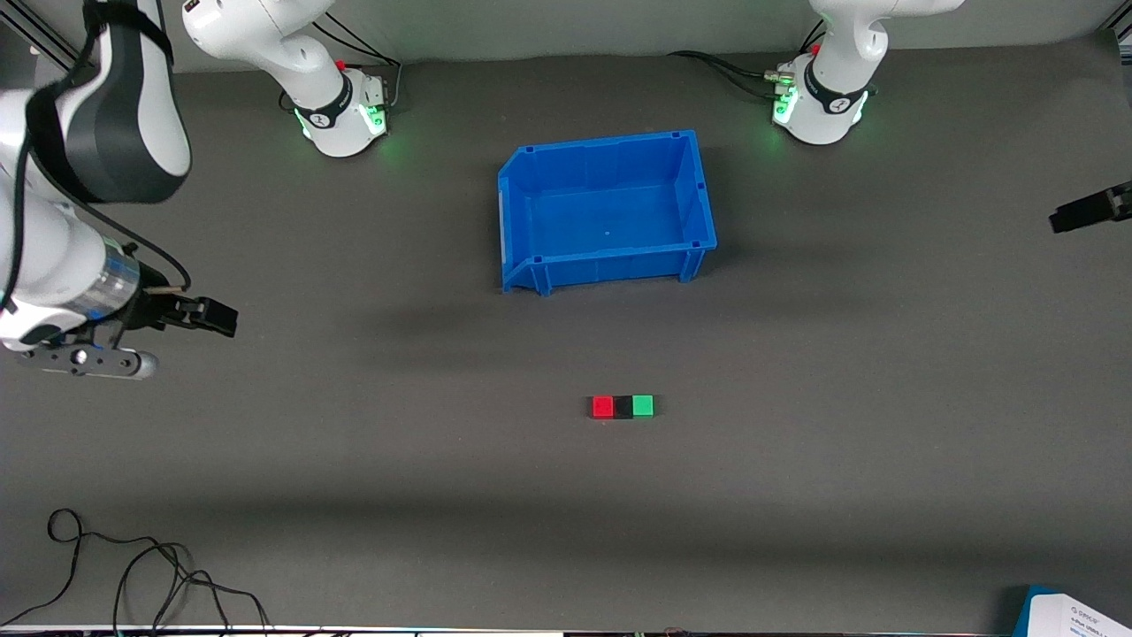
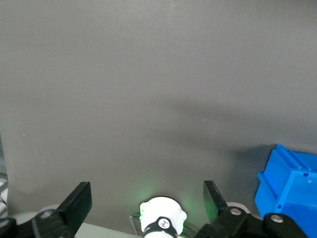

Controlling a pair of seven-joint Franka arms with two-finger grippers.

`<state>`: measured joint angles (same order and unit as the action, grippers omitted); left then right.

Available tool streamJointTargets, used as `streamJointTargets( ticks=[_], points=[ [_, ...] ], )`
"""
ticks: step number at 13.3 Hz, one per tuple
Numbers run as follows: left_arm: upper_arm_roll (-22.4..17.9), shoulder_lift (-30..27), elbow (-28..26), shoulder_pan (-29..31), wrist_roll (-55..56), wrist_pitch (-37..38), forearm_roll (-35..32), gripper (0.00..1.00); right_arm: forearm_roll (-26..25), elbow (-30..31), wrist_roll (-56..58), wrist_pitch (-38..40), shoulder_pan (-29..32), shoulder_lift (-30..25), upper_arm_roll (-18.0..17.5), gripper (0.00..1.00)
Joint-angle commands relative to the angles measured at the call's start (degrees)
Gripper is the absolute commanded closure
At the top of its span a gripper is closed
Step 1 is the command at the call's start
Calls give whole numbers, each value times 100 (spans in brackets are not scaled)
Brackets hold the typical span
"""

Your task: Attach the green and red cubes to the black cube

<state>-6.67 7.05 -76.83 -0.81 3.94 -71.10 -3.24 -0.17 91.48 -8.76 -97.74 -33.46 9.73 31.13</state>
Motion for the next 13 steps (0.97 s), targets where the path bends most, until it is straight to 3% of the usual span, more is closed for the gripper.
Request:
streamJointTargets(
  ticks=[1, 2, 5, 6, 7, 10, 11, 13],
  points=[
    [-27, 42, 124, 45, -201, -79, 567, 0, 78, -497, 259, 280, -107, -7, -37, 1],
    [-37, 50, 229, 185, -201, -71, 787, 0, 105, -543, 339, 604, -230, 19, -28, 1],
    [-45, 112, 370, 511, -157, -27, 1211, 0, 184, -534, 296, 589, -91, -42, -133, 1],
    [-37, 103, 362, 503, -148, -53, 1194, 0, 184, -491, 296, 572, 310, -85, -456, 0],
    [-10, 103, 370, 459, -140, -53, 1142, 0, 184, -464, 304, 563, 880, -190, -1016, 0],
    [77, 121, 370, 406, -192, -106, 913, 0, 123, -158, 147, 423, 2900, -550, -3098, 0],
    [130, 129, 370, 354, -210, -141, 817, 0, 96, 52, 85, 266, 3298, -699, -3513, 0],
    [139, 156, 362, 205, -236, -168, 772, 0, 87, 195, 76, 202, 3661, -815, -3815, 0]
  ],
)
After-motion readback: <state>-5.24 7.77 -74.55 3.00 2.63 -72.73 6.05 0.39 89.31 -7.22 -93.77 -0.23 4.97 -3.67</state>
